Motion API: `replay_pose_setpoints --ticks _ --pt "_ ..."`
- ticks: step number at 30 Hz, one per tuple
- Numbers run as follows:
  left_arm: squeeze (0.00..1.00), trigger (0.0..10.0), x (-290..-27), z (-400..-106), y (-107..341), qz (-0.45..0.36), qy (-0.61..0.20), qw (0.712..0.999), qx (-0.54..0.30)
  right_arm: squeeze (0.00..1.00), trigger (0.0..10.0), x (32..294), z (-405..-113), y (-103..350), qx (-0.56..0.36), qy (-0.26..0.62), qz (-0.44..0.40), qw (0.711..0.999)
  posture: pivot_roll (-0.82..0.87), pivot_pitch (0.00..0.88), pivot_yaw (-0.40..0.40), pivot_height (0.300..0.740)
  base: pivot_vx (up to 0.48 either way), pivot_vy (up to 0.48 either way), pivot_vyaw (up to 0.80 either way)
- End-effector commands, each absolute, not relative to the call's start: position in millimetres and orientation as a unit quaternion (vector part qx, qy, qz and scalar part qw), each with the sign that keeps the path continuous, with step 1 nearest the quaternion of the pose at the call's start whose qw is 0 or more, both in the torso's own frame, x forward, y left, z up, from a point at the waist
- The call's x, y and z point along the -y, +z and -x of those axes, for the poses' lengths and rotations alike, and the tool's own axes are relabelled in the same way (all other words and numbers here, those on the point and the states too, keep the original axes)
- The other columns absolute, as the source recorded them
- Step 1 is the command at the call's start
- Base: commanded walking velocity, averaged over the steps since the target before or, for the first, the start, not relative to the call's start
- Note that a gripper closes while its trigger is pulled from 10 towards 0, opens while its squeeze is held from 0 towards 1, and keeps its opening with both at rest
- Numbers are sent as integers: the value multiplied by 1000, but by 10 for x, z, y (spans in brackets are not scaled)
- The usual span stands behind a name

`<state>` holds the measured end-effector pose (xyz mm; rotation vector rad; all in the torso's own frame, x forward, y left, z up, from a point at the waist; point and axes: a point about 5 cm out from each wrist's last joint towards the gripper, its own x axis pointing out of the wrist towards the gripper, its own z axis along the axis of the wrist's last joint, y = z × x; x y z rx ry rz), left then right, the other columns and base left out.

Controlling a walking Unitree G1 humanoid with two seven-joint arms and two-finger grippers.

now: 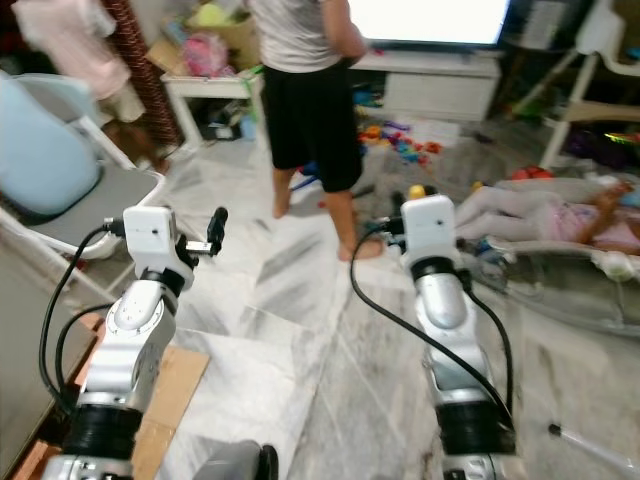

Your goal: Restocking fridge

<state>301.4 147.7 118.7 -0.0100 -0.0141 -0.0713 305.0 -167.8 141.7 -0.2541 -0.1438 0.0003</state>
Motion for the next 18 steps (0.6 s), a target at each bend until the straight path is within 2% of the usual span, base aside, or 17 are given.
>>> replay_pose_setpoints --ticks 1,12,18 --pt "0 10000 -1497 -3005 1187 11 -48 999 -2 0 10000 1612 -3066 1507 92 12 121 988 -22 0 49 740 0 375 800" --pt "0 10000 -1461 -3003 1191 6 -59 998 -2 0 10000 1557 -3071 1516 95 21 111 989 -21 0 51 740 0 470 750" --pt "0 10000 -1459 -3002 1192 7 -61 998 -3 0 10000 1563 -3078 1518 95 20 108 989 -20 0 52 740 0 480 0"
